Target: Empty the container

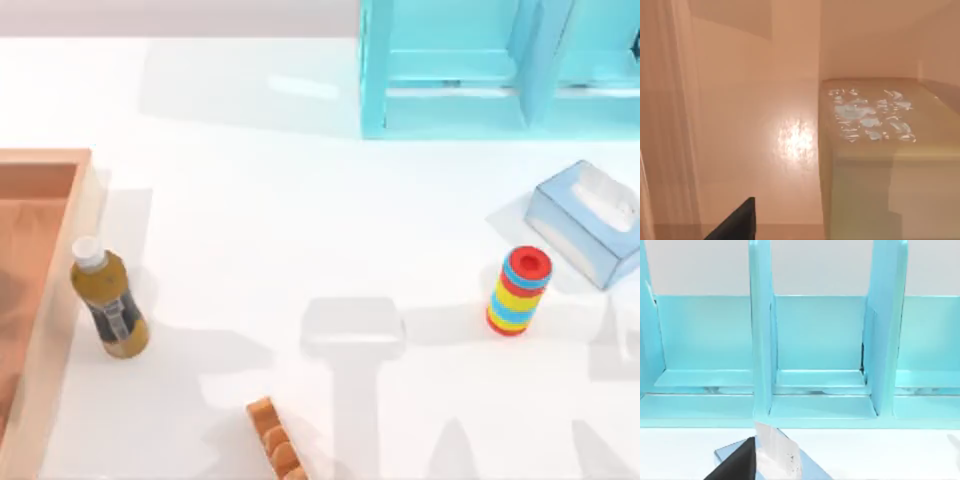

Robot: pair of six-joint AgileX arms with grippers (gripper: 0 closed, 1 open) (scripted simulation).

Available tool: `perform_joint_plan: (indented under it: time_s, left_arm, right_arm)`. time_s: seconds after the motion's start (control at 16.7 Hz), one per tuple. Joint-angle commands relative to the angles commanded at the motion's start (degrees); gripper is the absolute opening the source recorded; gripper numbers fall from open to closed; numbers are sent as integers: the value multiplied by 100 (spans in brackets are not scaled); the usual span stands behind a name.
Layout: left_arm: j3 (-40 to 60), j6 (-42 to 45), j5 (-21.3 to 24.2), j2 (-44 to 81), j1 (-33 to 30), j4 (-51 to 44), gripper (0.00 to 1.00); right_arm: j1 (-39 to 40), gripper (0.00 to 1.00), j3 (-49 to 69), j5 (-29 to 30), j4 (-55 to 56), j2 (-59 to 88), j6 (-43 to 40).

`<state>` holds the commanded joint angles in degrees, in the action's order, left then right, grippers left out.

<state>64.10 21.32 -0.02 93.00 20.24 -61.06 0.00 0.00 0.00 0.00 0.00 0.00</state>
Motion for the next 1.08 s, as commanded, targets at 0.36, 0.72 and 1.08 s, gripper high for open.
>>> perform_joint_plan:
  time_s: [0.36, 0.72, 1.08]
  left_arm:
    - [-935, 33, 1, 397, 27, 1342, 100]
    - [-954, 34, 1, 408, 28, 1365, 85]
    - [-954, 34, 1, 408, 28, 1365, 40]
  right_arm:
    - [0, 100, 0, 0, 0, 0, 0]
    - [0, 100, 0, 0, 0, 0, 0]
    - [0, 100, 0, 0, 0, 0, 0]
